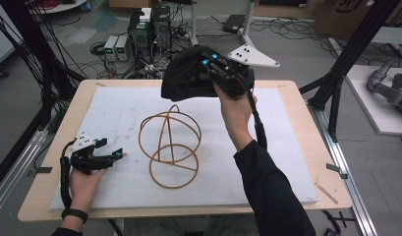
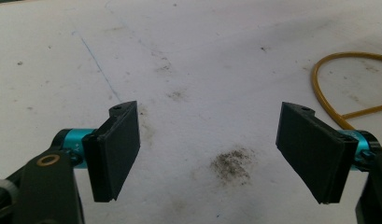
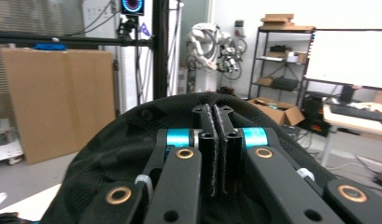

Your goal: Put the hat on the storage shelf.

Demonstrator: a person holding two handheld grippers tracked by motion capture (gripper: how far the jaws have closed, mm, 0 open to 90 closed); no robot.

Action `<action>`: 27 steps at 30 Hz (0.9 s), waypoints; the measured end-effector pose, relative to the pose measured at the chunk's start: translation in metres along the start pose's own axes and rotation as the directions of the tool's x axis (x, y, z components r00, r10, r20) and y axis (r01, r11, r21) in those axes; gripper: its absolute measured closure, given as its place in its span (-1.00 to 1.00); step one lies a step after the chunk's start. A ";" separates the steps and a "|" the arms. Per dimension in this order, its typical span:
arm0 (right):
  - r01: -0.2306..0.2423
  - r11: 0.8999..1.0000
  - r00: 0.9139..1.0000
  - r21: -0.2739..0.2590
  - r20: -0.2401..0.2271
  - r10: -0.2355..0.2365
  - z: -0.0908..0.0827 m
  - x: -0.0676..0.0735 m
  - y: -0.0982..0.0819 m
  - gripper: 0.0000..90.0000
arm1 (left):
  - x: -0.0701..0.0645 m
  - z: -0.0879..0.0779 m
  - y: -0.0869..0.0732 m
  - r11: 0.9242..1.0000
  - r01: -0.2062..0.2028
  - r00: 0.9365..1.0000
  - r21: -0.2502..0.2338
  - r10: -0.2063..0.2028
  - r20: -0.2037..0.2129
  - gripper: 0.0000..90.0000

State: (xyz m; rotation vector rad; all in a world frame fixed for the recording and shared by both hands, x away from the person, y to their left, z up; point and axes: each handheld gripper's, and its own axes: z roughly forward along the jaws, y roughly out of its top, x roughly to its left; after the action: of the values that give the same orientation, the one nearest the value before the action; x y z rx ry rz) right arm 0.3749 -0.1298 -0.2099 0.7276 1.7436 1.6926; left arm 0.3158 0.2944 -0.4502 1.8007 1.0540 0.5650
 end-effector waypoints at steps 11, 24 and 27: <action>-0.025 1.000 0.984 -0.003 -0.174 0.024 -0.003 0.033 0.003 1.00 | 0.000 0.000 0.000 1.000 -0.001 1.000 -0.001 0.001 -0.001 -0.52; 0.014 1.000 0.961 0.026 -0.277 -0.006 -0.020 0.060 -0.015 0.99 | 0.000 0.001 0.000 1.000 -0.001 1.000 0.001 0.001 -0.006 -0.52; 0.011 0.999 0.955 0.041 -0.295 0.001 -0.025 0.062 -0.020 0.99 | 0.000 0.001 0.000 1.000 -0.003 1.000 0.005 0.003 -0.007 -0.52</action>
State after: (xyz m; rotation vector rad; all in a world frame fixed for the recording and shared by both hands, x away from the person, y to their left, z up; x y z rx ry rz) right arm 0.3155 -0.1015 -0.2318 0.5056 1.9851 1.8413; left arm 0.3165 0.2936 -0.4508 1.8056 1.0586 0.5714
